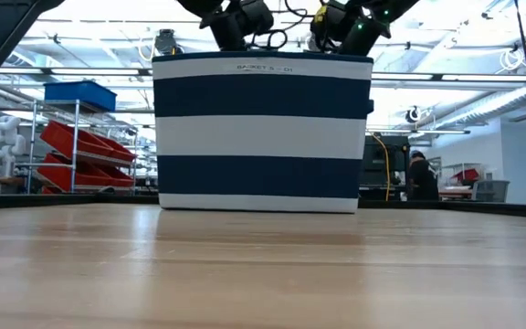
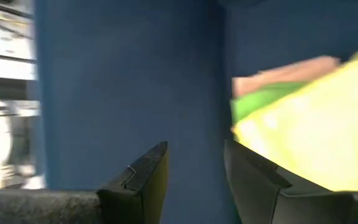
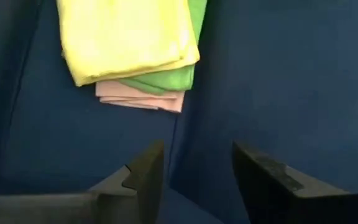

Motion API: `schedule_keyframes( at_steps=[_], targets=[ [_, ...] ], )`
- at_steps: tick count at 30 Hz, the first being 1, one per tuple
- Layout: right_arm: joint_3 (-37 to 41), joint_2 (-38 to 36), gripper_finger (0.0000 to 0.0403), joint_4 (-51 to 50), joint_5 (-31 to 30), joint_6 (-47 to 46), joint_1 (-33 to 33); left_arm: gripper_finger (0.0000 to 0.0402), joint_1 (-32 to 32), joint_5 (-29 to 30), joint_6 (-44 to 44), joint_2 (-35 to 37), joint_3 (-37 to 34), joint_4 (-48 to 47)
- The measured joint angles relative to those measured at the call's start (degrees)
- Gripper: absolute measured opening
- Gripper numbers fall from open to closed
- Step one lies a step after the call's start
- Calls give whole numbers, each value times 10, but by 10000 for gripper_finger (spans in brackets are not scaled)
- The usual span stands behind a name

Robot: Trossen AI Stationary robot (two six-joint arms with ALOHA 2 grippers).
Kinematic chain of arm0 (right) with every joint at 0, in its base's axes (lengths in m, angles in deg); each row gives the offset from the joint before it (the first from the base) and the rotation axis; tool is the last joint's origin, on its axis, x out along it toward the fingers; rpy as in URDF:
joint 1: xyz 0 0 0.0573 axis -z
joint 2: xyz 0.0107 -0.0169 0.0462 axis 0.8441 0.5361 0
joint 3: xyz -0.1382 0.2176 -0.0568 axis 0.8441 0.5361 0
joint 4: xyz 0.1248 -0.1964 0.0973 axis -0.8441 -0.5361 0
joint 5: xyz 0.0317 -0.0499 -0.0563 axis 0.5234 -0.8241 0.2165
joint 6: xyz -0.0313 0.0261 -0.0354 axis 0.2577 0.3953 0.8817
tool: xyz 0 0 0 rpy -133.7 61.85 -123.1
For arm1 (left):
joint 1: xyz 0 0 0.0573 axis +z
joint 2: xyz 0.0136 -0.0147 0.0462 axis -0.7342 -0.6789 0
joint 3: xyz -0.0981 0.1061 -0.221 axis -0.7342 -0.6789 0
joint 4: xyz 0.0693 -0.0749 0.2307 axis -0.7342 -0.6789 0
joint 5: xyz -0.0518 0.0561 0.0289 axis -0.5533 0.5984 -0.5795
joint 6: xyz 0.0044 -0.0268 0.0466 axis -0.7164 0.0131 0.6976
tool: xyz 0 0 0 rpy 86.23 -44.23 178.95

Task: Fold towel
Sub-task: Return to Home Position

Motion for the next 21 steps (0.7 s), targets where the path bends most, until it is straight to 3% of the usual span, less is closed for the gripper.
schedule_keyframes(
  at_steps=[4,10,21],
  targets=[
    [0,-16,165,52,4,15,-3,163,-17,48,18,2,0,47],
    [0,-81,164,109,78,6,-10,163,-37,50,21,40,0,81],
    [0,-250,164,61,266,-42,-9,163,-67,-172,-59,175,1,64]
  ],
)
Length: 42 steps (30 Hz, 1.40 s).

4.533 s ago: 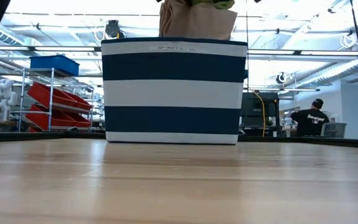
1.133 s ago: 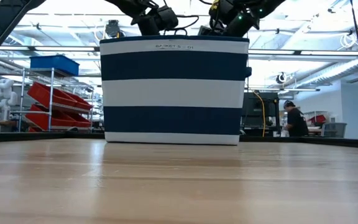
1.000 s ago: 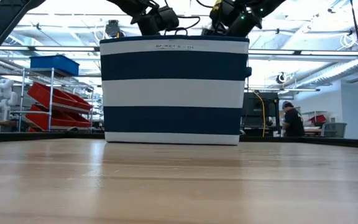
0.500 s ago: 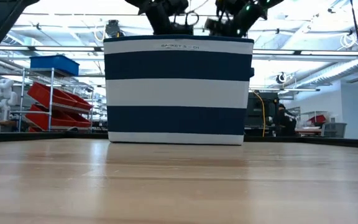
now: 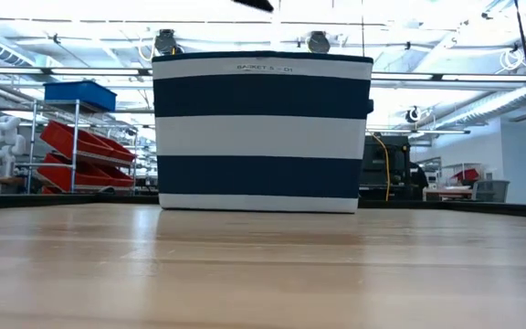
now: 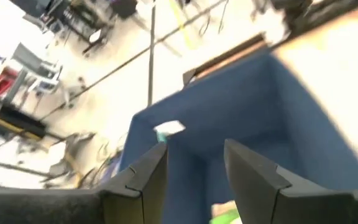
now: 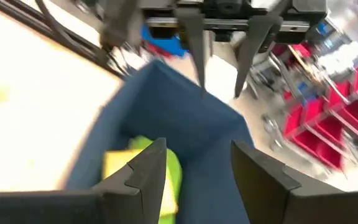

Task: Fold towel
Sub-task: Return to Home Position

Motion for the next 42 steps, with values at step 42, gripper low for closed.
schedule_keyframes(
  at_steps=[42],
  targets=[
    [355,-458,164,31,262,-206,0,163,-52,-164,-149,302,-361,71]
  ],
)
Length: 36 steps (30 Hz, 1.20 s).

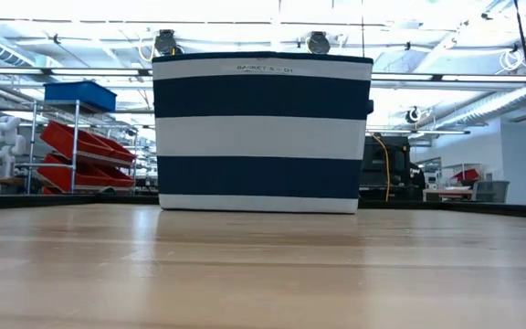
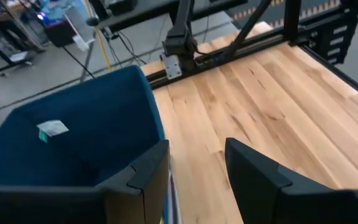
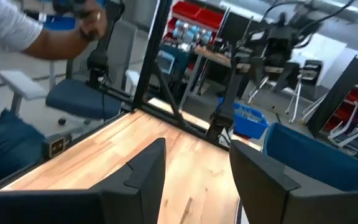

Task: Fold towel
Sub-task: Return to Home Position

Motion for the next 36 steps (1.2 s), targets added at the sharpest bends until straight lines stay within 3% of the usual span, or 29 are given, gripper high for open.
schedule_keyframes(
  at_steps=[5,13,21,31,36],
  targets=[
    [86,-16,164,109,0,-44,0,162,-1,0,-32,86,-139,107],
    [161,-22,164,159,1,-50,0,162,-6,1,-108,219,-360,305],
    [243,-61,164,318,2,-91,-1,163,-5,44,-181,321,-545,506],
    [376,-113,164,448,2,-139,-1,163,-5,91,-203,363,-631,539],
    [408,-134,164,458,1,-140,-1,163,7,126,-196,386,-668,555]
  ],
)
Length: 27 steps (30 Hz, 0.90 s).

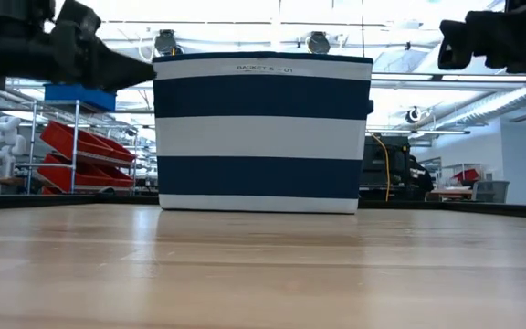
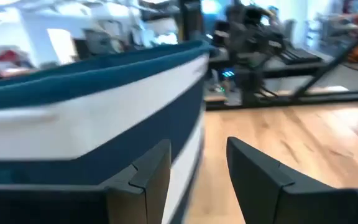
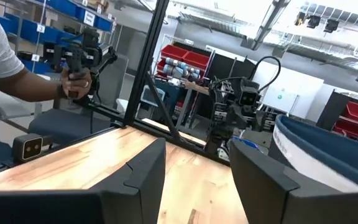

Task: Fold towel
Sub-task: Return to Home Position

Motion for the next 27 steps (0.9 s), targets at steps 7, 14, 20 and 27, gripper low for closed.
schedule_keyframes(
  at_steps=[7,14,20,27],
  targets=[
    [31,-41,164,-1,-1,1,1,163,43,15,-29,64,-66,43],
    [36,-98,164,-13,0,-1,27,163,72,-1,-37,98,-67,0],
    [36,-101,164,-29,27,-10,55,163,77,-26,-42,99,-67,-10],
    [36,-101,164,-45,-37,-22,81,163,77,-30,-43,99,-67,-10]
  ],
)
